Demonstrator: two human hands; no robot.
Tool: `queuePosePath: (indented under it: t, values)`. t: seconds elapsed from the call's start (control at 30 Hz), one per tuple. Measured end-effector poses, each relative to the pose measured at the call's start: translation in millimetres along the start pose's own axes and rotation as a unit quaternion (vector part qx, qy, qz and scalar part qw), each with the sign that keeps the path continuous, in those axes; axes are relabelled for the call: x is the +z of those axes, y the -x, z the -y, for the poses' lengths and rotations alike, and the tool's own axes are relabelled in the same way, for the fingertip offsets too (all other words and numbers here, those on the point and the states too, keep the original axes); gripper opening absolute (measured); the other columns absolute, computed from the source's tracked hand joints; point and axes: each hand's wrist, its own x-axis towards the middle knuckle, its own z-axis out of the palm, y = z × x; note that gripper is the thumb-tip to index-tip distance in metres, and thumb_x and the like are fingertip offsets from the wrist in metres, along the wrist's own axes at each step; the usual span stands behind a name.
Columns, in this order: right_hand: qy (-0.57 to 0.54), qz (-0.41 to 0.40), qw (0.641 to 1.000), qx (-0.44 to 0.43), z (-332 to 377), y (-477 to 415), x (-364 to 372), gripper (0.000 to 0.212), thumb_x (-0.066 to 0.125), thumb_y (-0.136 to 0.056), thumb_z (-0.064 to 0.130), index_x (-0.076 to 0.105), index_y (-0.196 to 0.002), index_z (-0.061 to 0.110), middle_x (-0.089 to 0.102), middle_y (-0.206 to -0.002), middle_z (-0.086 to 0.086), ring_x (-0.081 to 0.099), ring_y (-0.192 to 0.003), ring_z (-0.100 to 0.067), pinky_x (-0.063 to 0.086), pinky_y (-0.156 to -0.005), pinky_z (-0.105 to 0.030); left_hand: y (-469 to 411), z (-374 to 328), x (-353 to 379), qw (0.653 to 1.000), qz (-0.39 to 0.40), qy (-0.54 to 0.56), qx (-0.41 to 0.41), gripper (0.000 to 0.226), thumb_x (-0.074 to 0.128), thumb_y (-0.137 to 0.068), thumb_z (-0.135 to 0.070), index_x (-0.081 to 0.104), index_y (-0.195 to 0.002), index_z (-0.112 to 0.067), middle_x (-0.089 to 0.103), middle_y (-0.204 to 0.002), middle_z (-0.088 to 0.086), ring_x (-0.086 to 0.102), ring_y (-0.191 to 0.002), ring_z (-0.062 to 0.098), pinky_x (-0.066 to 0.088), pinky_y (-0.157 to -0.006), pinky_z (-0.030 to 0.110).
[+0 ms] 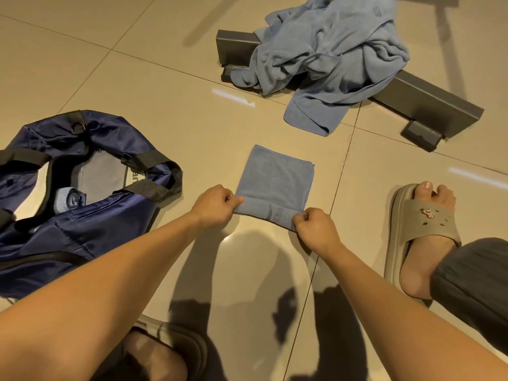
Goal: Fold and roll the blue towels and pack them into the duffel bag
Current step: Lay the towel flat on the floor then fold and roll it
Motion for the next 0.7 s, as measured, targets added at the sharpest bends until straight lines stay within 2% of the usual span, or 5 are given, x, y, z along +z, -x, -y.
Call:
queuePosePath:
  t: [0.13, 0.23, 0.33, 0.53, 0.7]
  values:
    - [0.025, -0.113, 0.991, -0.064, 6, 5, -1, 0.015, 0.058, -0.093, 0.023, 0.050, -0.088, 0.011, 0.056, -0.080, 0.000, 0.051, -0.067, -0.025, 0.036, -0.056, -0.035, -1, -11, 3, 0.995, -0.092, -0.004, -0.037, 0.033, 0.063, -0.094, -0.045, 0.051, -0.077, -0.020, 0.058, -0.077, -0.006, 0.055, -0.072, 0.018, 0.045, -0.065, 0.037]
    - [0.145, -0.125, 0.965, -0.179, 3, 7, 4, 0.005, 0.060, -0.088, 0.008, 0.058, -0.086, 0.013, 0.053, -0.088, -0.003, 0.054, -0.062, -0.031, 0.040, -0.051, -0.035, 5, -23, 7, 0.989, -0.122, -0.029, 0.078, 0.009, 0.059, -0.093, -0.016, 0.056, -0.086, -0.021, 0.057, -0.087, -0.004, 0.054, -0.084, 0.022, 0.045, -0.070, 0.039]
    - [0.202, -0.113, 0.949, -0.213, 3, 12, 4, 0.003, 0.064, -0.084, 0.008, 0.064, -0.082, 0.011, 0.052, -0.092, -0.005, 0.056, -0.062, -0.030, 0.042, -0.047, -0.034, 9, -33, 14, 0.982, -0.116, -0.089, 0.119, 0.019, 0.052, -0.088, -0.003, 0.067, -0.092, -0.015, 0.062, -0.094, 0.001, 0.052, -0.092, 0.025, 0.042, -0.071, 0.037]
    - [0.251, -0.086, 0.937, -0.229, -3, 15, 4, 0.021, 0.068, -0.088, 0.029, 0.063, -0.099, 0.013, 0.052, -0.102, -0.005, 0.057, -0.075, -0.027, 0.047, -0.049, -0.035, 23, 8, 13, 0.940, -0.111, -0.174, 0.273, 0.034, 0.064, -0.084, -0.020, 0.070, -0.117, -0.012, 0.065, -0.119, 0.001, 0.053, -0.104, 0.024, 0.046, -0.088, 0.038]
    - [0.132, 0.001, 0.967, -0.219, -2, -11, -13, 0.017, 0.057, -0.097, 0.027, 0.065, -0.103, 0.013, 0.054, -0.104, -0.001, 0.060, -0.082, -0.028, 0.047, -0.067, -0.036, -3, 2, -3, 0.962, -0.075, -0.132, 0.228, 0.032, 0.058, -0.091, -0.034, 0.074, -0.116, -0.023, 0.060, -0.104, -0.006, 0.050, -0.100, 0.018, 0.039, -0.089, 0.036]
